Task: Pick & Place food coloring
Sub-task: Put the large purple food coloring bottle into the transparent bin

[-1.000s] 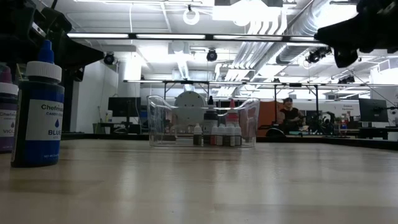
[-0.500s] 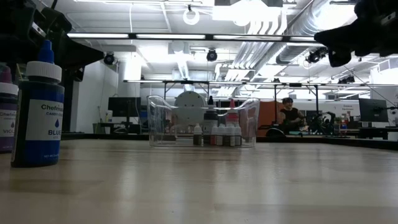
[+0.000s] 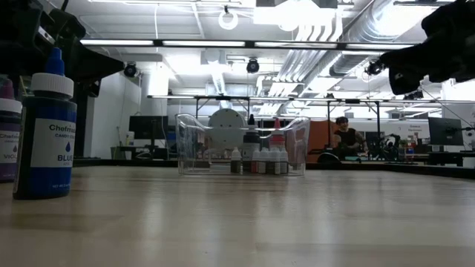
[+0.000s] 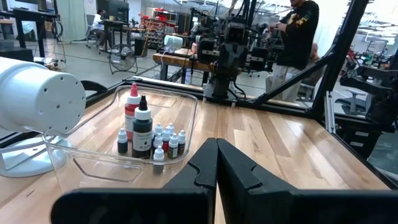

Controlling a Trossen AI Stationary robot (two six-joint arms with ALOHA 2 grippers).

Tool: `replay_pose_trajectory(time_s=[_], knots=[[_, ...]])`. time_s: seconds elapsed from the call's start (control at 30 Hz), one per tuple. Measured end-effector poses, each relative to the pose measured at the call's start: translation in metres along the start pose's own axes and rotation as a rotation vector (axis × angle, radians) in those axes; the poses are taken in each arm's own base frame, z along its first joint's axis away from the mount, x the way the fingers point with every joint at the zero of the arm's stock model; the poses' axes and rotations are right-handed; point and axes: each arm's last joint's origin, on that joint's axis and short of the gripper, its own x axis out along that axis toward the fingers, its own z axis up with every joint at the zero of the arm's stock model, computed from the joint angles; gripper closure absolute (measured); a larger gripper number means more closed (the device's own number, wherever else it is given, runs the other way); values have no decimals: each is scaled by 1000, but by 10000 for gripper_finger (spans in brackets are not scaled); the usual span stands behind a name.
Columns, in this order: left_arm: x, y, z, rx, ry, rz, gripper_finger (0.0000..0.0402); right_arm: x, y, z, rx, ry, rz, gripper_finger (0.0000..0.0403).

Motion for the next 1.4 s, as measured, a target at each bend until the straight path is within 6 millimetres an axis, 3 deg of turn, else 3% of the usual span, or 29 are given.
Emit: replay_pose_trajectory(time_s=[0.67,1.4], knots=[[0,0,0,0,0,0,401,8,-5,-13,65,156,-80,402],[0,0,0,0,0,0,401,9,-5,-14,65,160,-83,402]])
